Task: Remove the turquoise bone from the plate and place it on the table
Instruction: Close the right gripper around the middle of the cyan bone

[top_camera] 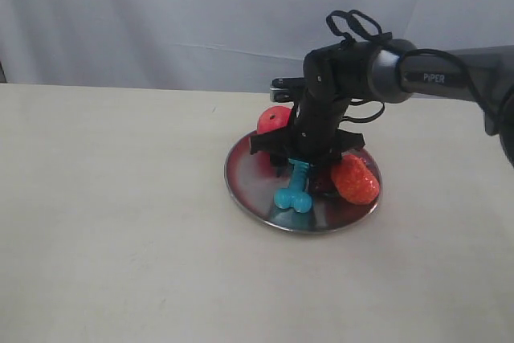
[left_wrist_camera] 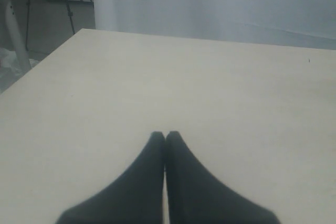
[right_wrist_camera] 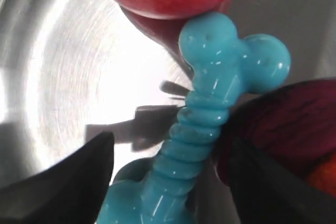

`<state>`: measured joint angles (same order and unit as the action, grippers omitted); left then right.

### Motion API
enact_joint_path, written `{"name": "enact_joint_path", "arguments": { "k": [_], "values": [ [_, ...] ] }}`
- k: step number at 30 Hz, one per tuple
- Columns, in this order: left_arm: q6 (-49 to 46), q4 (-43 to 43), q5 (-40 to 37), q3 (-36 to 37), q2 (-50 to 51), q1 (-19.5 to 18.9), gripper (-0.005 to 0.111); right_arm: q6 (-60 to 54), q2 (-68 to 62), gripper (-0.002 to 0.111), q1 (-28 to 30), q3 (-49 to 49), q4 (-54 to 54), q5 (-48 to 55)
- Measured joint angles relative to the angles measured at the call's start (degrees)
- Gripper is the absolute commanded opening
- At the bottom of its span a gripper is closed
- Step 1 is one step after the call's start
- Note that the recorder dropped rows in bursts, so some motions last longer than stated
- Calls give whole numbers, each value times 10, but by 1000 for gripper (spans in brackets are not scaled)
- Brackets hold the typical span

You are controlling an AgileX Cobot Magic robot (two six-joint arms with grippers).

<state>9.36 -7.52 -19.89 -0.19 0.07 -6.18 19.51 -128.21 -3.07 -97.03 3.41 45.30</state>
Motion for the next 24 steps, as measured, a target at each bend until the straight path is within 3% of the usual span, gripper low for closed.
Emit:
{"name": "enact_joint_path", "arguments": {
  "k": [13, 24],
  "values": [
    [0, 0, 0, 0, 0, 0, 0, -12, -31, 57, 0, -1, -2, -8],
    [0, 0, 0, 0, 0, 0, 0, -27, -32, -1, 0, -1, -2, -11]
  ]
}}
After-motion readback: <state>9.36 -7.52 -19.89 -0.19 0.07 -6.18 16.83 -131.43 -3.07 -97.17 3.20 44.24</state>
